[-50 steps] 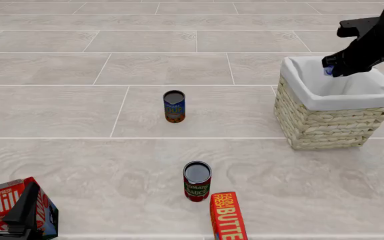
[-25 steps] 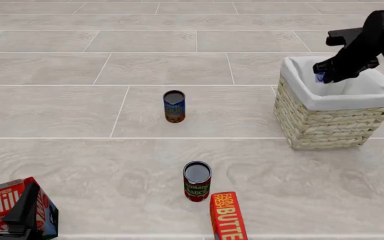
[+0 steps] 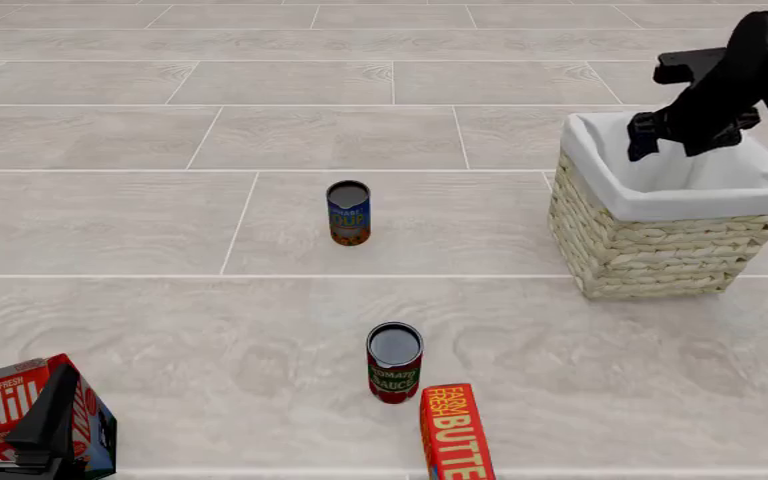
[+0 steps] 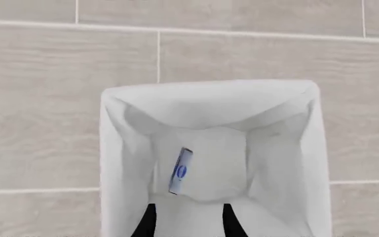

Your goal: Pick the cream cheese and place it in the basket.

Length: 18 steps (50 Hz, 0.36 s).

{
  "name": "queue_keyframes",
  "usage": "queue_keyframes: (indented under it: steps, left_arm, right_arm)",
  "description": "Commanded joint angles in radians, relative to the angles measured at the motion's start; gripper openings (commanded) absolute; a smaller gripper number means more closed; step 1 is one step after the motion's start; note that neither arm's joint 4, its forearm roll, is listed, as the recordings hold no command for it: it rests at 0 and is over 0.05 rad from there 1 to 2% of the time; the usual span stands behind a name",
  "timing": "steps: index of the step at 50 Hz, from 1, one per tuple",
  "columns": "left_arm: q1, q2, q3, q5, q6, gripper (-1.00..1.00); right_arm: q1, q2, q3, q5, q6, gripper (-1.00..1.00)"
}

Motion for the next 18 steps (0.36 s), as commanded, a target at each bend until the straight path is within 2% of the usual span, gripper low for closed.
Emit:
queue_keyframes:
  steps: [1,12,18]
  left_arm:
    - [0.000,0.000,0.000,0.000,0.000,1.00]
    - [0.000,0.000,0.000,0.000,0.000,1.00]
    - [0.000,0.000,0.000,0.000,0.000,1.00]
  right_arm:
    - [0.005,-0.027,0.007,0.008,-0.001,1.00]
    - [0.050,-0.175,0.137,-0.033,0.012,1.00]
    - [0.086,-0.338,0.313,-0.115,0.040,1.00]
